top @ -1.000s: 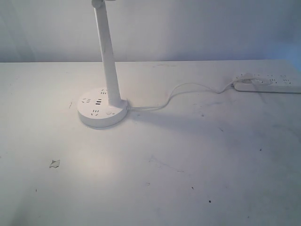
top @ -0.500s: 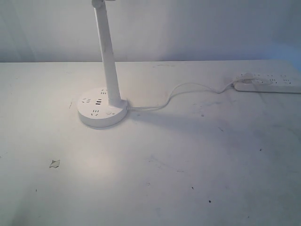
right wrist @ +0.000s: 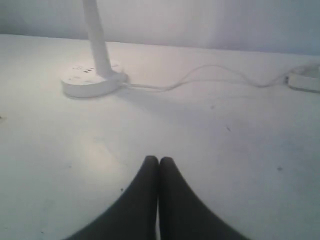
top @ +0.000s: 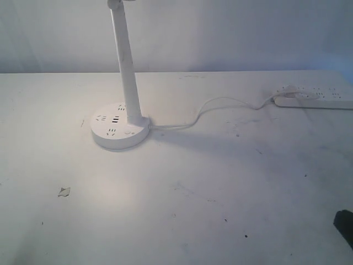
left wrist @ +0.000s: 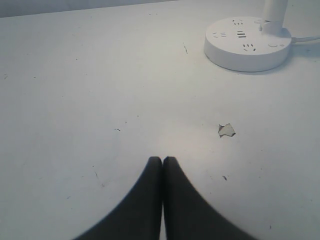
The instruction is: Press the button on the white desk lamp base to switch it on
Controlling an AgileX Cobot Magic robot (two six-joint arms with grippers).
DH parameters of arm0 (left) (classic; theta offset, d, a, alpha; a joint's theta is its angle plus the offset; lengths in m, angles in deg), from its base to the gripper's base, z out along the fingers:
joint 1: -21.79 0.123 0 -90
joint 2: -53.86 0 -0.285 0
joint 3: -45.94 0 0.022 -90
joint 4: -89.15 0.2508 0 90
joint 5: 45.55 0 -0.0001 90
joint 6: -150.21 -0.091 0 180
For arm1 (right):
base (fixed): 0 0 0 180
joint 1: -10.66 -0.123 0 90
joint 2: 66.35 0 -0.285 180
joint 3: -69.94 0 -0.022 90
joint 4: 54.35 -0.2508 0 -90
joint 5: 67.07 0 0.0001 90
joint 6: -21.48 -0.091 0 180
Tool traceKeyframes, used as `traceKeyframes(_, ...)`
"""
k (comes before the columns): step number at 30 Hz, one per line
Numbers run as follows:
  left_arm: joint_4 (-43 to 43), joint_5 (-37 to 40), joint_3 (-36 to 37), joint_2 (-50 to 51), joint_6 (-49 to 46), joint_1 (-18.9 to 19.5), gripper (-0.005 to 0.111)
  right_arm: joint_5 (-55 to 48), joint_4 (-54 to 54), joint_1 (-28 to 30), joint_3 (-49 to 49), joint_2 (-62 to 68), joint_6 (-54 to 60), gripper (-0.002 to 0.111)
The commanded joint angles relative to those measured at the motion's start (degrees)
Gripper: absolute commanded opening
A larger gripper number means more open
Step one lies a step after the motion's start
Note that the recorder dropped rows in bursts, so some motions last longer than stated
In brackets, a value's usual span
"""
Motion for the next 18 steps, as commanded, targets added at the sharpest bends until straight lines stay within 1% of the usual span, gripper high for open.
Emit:
traceKeyframes(1, -0.26, -0.14, 0.11, 0.41, 0.0, 0.13, 0.0, -1.69, -1.11, 8.58, -0.29, -0.24, 4.9, 0.0)
traceKeyframes(7, -0.26, -0.14, 0.11, 0.41, 0.0, 0.13, 0.0, -2.21, -0.82, 16.84, -0.29, -0.24, 13.35, 0.0)
traceKeyframes(11, -0.26, -0.14, 0.11, 0.41, 0.0, 0.13, 0.0, -2.21, -1.55, 21.34, -0.29, -0.24, 12.77, 0.0)
traceKeyframes(14, -0.26, -0.14, 0.11, 0.41, 0.0, 0.13, 0.0, -1.99, -2.04, 23.32, -0.29, -0.24, 10.5, 0.0)
traceKeyframes(18, -0.26, -0.14, 0.11, 0.41, 0.0, 0.13, 0.0, -1.85, -2.16, 23.47, -0.29, -0.24, 10.04, 0.0)
